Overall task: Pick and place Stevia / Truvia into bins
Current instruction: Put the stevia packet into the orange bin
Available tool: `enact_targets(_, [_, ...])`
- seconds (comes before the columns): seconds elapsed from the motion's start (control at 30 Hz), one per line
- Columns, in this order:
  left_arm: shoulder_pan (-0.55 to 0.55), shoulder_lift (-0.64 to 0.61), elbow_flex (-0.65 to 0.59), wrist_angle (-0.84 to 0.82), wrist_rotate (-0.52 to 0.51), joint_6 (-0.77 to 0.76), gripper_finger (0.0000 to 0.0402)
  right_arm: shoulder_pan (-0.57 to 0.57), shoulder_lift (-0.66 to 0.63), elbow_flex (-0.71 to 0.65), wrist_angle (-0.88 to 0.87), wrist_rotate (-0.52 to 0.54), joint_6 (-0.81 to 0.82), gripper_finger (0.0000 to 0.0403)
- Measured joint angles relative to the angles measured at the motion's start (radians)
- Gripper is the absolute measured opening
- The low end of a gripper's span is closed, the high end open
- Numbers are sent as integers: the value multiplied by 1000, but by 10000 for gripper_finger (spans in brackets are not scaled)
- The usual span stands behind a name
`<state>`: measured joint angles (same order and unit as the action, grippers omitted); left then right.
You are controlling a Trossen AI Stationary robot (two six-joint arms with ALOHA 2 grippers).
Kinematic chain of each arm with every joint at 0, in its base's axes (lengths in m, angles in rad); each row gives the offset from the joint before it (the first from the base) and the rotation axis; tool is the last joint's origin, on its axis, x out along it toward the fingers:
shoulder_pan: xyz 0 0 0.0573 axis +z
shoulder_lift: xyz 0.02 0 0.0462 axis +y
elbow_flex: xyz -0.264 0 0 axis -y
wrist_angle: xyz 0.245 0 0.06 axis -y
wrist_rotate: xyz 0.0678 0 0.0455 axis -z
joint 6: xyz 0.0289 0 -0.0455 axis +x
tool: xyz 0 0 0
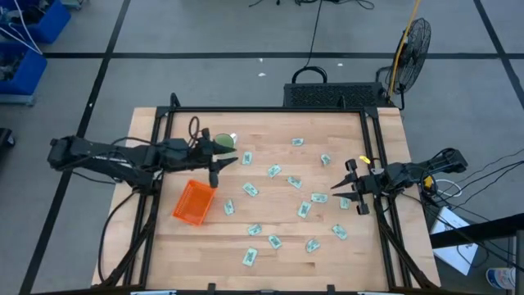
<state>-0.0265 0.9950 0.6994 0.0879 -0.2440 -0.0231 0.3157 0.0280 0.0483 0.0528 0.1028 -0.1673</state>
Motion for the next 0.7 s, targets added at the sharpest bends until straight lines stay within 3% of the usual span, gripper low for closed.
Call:
enact_targets(0.2, [0,49,0,50,0,-60,138,0,0,0,16,0,-34,91])
enact_targets(0.57, [1,86,-1,84,0,-1,138,0,3,0,191,0,134,91])
enact_targets(0.7, [1,86,-2,116,-6,2,138,0,3,0,258,16,75,91])
